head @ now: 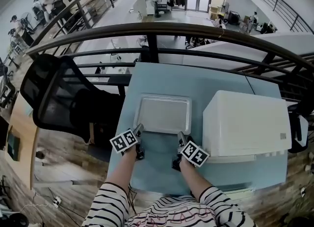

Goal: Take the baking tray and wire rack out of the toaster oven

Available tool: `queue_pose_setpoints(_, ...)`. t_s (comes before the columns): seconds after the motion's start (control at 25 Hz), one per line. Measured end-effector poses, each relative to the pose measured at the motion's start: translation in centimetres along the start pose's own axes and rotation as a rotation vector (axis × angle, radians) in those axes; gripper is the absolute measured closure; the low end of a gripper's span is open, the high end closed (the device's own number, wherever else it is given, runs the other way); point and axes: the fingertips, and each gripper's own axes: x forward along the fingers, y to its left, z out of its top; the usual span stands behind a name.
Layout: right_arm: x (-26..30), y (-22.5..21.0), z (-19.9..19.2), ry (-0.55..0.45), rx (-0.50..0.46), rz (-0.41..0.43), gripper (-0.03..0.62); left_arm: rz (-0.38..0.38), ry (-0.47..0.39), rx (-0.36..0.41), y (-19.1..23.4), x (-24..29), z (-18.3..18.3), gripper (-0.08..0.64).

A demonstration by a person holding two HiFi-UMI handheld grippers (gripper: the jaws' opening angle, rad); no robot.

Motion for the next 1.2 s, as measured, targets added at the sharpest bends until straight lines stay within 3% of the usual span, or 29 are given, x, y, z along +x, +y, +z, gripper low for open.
queue_pose_setpoints(0.4, -5.3, 1.5, -0.2, -0.060, -0.083, 0.087, 0.334, -0.047, -0.122, 0.046, -1.2, -6.1, -0.5, 0.245)
queue_pose_setpoints(0.76, -13.7, -1.4, -3.3, -0.075, -0.121, 0.087, 0.351, -0.144, -0.143, 0.288, -5.2, -15.0, -6.4, 0.245)
queue_pose_setpoints(1.2, -25.1, -6.0, -6.4, -0.129, -0.143, 0.091, 0.418, -0.265, -0.179, 0.502, -8.8, -25.6, -15.0, 0.258)
